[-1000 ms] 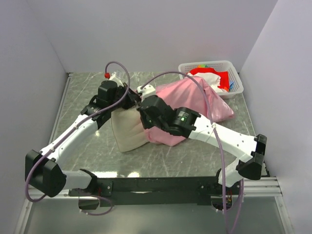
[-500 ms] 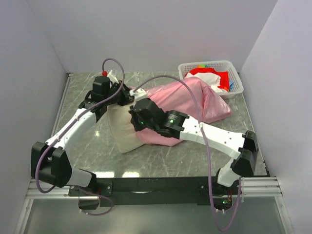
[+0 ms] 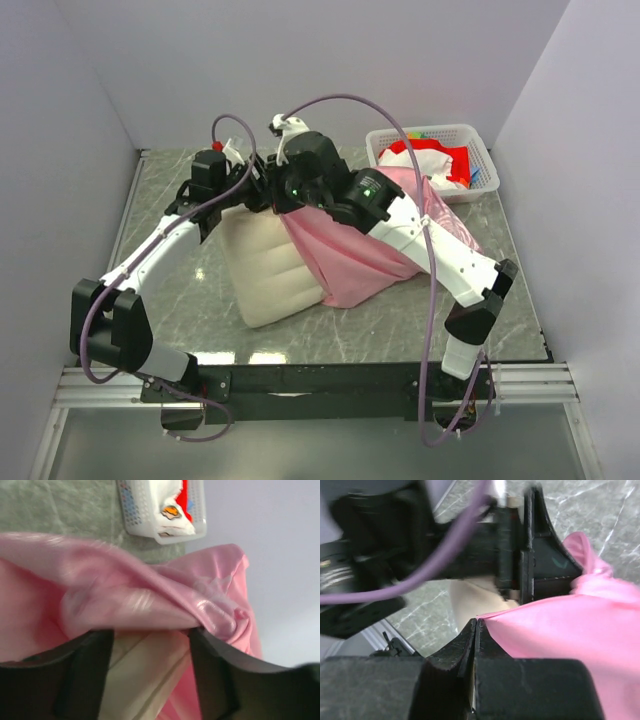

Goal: Put the pillow into the pillowcase

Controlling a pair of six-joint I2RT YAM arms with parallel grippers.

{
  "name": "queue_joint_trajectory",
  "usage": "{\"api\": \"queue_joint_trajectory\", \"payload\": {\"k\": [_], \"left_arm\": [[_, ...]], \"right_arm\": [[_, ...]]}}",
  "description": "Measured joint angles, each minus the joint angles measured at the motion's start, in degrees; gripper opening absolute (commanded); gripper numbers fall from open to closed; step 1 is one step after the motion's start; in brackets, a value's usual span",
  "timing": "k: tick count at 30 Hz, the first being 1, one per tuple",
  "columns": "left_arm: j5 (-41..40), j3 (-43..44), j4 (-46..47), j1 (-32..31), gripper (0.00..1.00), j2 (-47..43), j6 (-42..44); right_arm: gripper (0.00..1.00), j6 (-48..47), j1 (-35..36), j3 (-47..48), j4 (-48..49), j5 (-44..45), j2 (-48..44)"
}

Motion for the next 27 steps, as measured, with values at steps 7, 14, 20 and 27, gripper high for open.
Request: {"api": "queue_joint_trajectory", "payload": {"k": [7,14,20,27], "left_arm": [[-5.95,1.44,-7.08,6.25,0.98,-2.62,0.63],[-26.91,1.53,-21.11,9.88,0.99,-16.52,3.1],[-38.75,-14.75,-25.51,9.86,0.92,-32.5,-1.07],[-35.8,-40.06,-29.35,8.33,0.96,-44.17,-4.59]], "right_arm": [[0.0,1.6,-4.39,-4.74,2.99,-3.3,-0.15],[0.05,1.51,-6.58,-12.04,3.85,-1.31,-0.37],[0.39,0.26,-6.95,-11.26,3.65,-1.33,2.25],[0.62,-2.82,-5.44,-17.7,5.4,1.6,-0.28]]}}
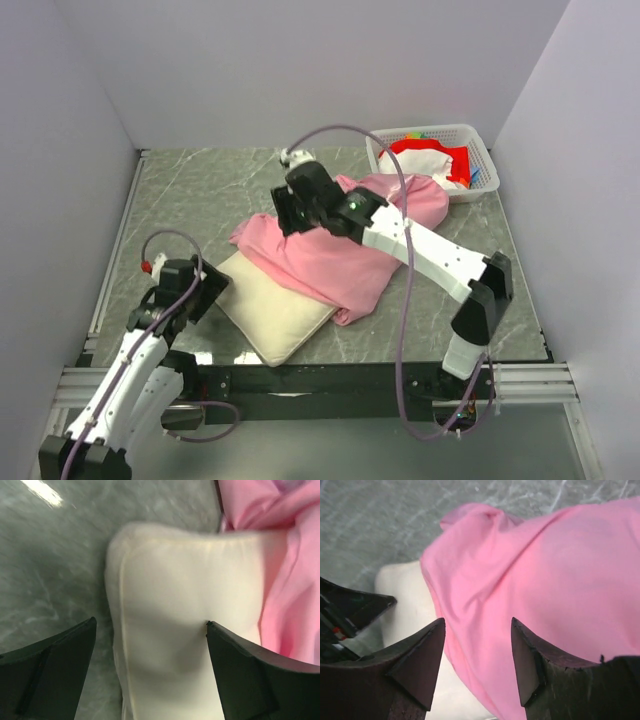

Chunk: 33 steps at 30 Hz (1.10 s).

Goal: Put the pillow into the pillowcase

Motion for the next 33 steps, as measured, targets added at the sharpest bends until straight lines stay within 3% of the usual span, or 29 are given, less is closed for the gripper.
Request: {"api": "queue_joint_trajectory", "payload": {"k": [4,10,13,14,16,17,20,22,26,27,32,33], "left_arm": [[1.84,-2.23,0.17,-4.85,0.96,-4.59,-2.34],[1.6,-5.42,3.48,-9.66,0.81,-4.94,-8.28],[1.44,-6.51,6.1,-11.08,0.66,-1.84,-10.49],[1.25,-6.49,7.39,-11.58,0.54,-0.33,-10.88],[0.94,-6.19,9.33,-12.39,0.42,2.47,-11.61],[0.81,-5.86,10.03,-12.63,0.31,3.48,-11.72],[0.48,-4.42,11.78,-13.03,0.1,5.7,-11.82],[0.42,-4.0,12.41,-13.07,0.01,5.86,-11.8],[0.07,-3.76,12.39,-13.14,0.01,5.2,-11.65],[0.02,-3.63,12.2,-13.16,0.01,5.07,-11.54],[-0.48,-2.51,10.95,-13.22,0.01,4.92,-11.06],[-0.66,-2.08,10.6,-13.22,0.01,4.98,-10.93]], "right_arm": [[0.54,-0.79,3.54,-13.92,1.66,2.97,-8.02],[0.51,-0.61,13.16,-28.98,3.91,5.14,-17.97],[0.49,-0.35,16.13,-33.11,5.4,5.09,-18.12],[0.49,-0.31,16.28,-34.47,5.79,5.01,-17.88],[0.49,-0.11,16.09,-36.83,6.34,4.79,-17.29],[0.49,-0.11,16.0,-37.35,6.27,4.79,-16.94],[0.5,-0.17,15.78,-37.59,6.47,5.35,-15.32],[0.5,-0.37,15.41,-37.53,6.6,6.12,-14.34],[0.41,-1.03,14.03,-36.7,6.62,7.28,-11.72],[0.3,-1.07,13.46,-36.59,6.67,7.69,-11.04],[0.0,-0.57,12.59,-34.47,3.87,12.11,-9.18],[0.0,-0.55,12.59,-33.42,3.06,13.11,-9.05]]}}
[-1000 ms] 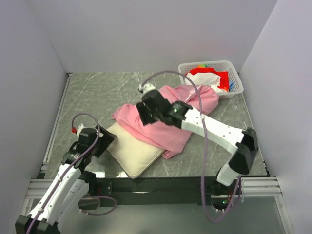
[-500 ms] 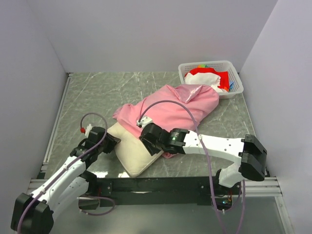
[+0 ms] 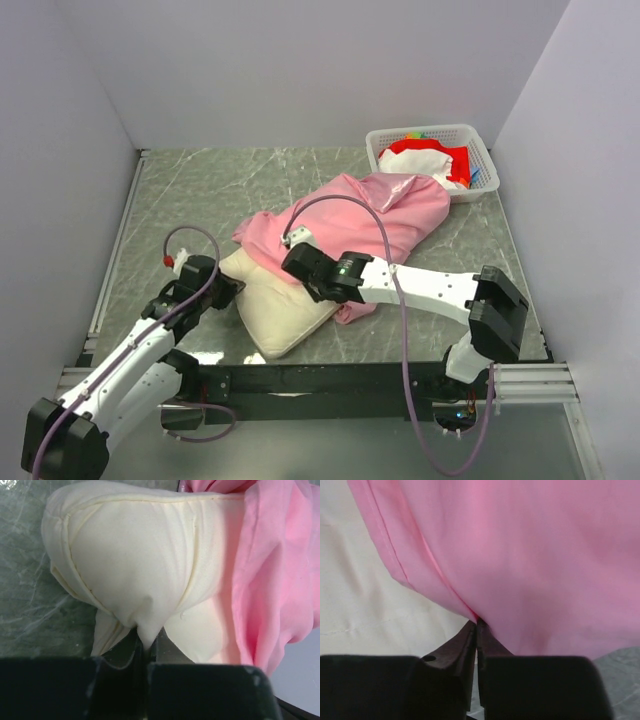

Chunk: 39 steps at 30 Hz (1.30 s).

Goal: Put the pillow into the pillowcase

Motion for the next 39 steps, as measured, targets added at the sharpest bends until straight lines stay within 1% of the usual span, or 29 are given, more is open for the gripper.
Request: {"api": "queue_joint_trajectory", "payload": {"k": [4,6,10,13,18,20,24,26,27,28,29,30,31,34,37,39], "left_arm": [[-0.98,1.88,-0.57,0.0,0.01,1.18,0.35],[-1.68,3.13,-0.5,0.02,0.01,2.75,0.33],[-4.26,8.63,-1.11,0.26,0.01,8.2,0.35],[-5.35,13.64,-1.44,0.33,0.01,11.17,0.5],[-4.0,18.27,-0.09,-0.57,0.01,13.97,0.87],[-3.82,19.28,-0.11,-1.01,0.01,14.64,1.16],[-5.51,20.35,-0.09,-2.38,0.01,14.8,1.18],[-6.23,20.96,0.15,-3.04,0.01,14.93,1.18],[-6.21,21.27,0.48,-3.41,0.04,15.04,1.2],[-6.03,21.55,1.01,-3.76,0.22,15.19,1.64],[-5.33,21.92,1.27,-4.09,0.38,15.32,2.38],[-5.05,22.38,1.2,-4.33,0.58,15.5,3.13],[-4.92,23.45,0.7,-4.48,0.85,15.82,4.39],[-5.31,29.57,-1.01,-4.15,0.99,16.85,8.15],[-5.2,37.22,-3.63,-2.91,0.99,16.11,10.99],[-5.03,41.7,-5.79,0.68,1.0,14.49,11.56]], "right_arm": [[0.0,-0.07,0.57,5.68,-3.41,0.13,0.0],[0.0,-0.24,2.67,9.33,-5.29,-1.18,0.04],[0.0,-0.59,12.48,18.53,-8.13,-7.13,0.52],[0.0,-0.74,16.5,21.24,-7.96,-10.01,0.52],[0.0,0.57,15.78,21.9,-7.54,-13.49,1.86],[0.0,0.76,14.91,25.22,-9.6,-13.55,2.67],[0.0,0.13,11.63,41.9,-16.52,-11.19,5.2],[0.0,0.04,8.41,47.74,-17.94,-10.93,4.96],[0.0,0.11,6.6,49.33,-17.99,-11.41,4.52],[0.0,0.24,4.83,50.1,-17.99,-12.11,4.04],[0.0,0.37,2.95,50.58,-18.12,-12.7,3.72],[0.0,0.48,2.03,51.12,-18.45,-13.16,3.56],[0.0,0.63,0.26,51.56,-18.75,-13.49,3.56],[0.0,0.63,-2.08,53.22,-20.92,-13.68,3.58],[0.0,0.63,-5.2,55.47,-21.31,-13.46,3.1],[0.0,0.63,-8.2,56.04,-21.4,-13.0,1.99]]}}
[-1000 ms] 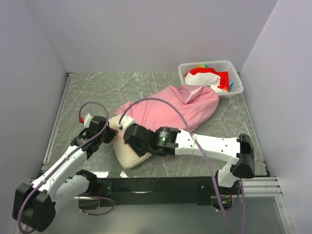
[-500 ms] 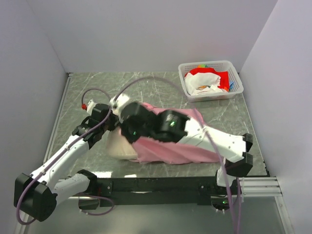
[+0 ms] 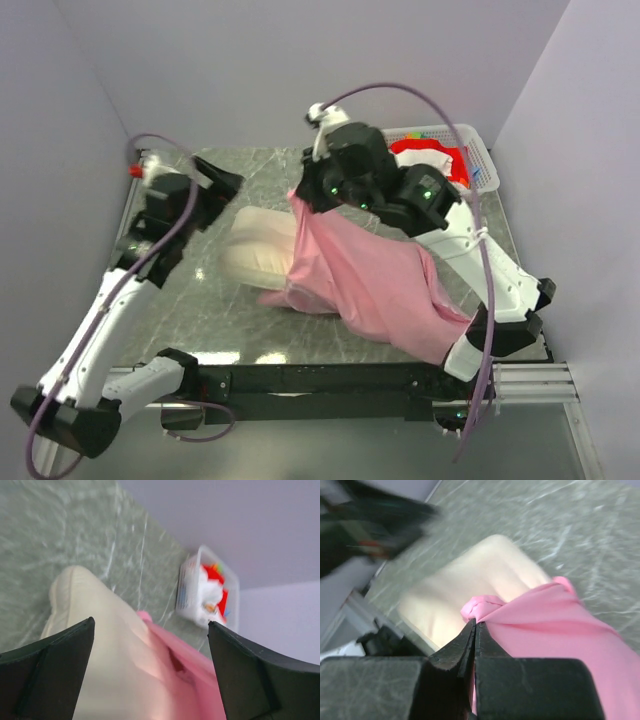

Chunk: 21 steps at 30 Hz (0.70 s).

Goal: Put the pillow into the pillowcase

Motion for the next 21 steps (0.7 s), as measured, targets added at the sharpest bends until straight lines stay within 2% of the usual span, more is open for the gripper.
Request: {"api": "queue_joint_trajectory", "payload": {"k": [2,5,11,14,17,21], "left_arm": [[0.74,3.17,-2.62,6.62,0.99,-2.25,-0.37],[3.19,2.58,-5.18,14.91,0.99,-5.73,-2.08],[17.07,-8.2,-6.54,29.29,0.87,-9.2,-5.31],[24.68,-15.8,-2.58,31.19,0.85,-7.87,-8.15],[32.48,-24.44,3.85,31.01,0.9,-5.27,-12.11],[38.36,-27.12,9.64,29.57,0.9,0.83,-15.26]], "right_arm": [[0.0,-0.02,-2.84,0.59,-0.15,0.37,-0.94],[0.0,-0.02,-6.69,1.6,0.28,1.05,-2.01],[0.0,-0.24,-8.85,1.84,0.55,1.18,-4.17],[0.0,-0.22,-9.11,0.26,1.16,0.79,-5.7],[0.0,-0.22,-9.33,-1.2,1.38,0.5,-7.17],[0.0,-0.17,-9.33,-1.31,1.36,0.15,-7.76]]}}
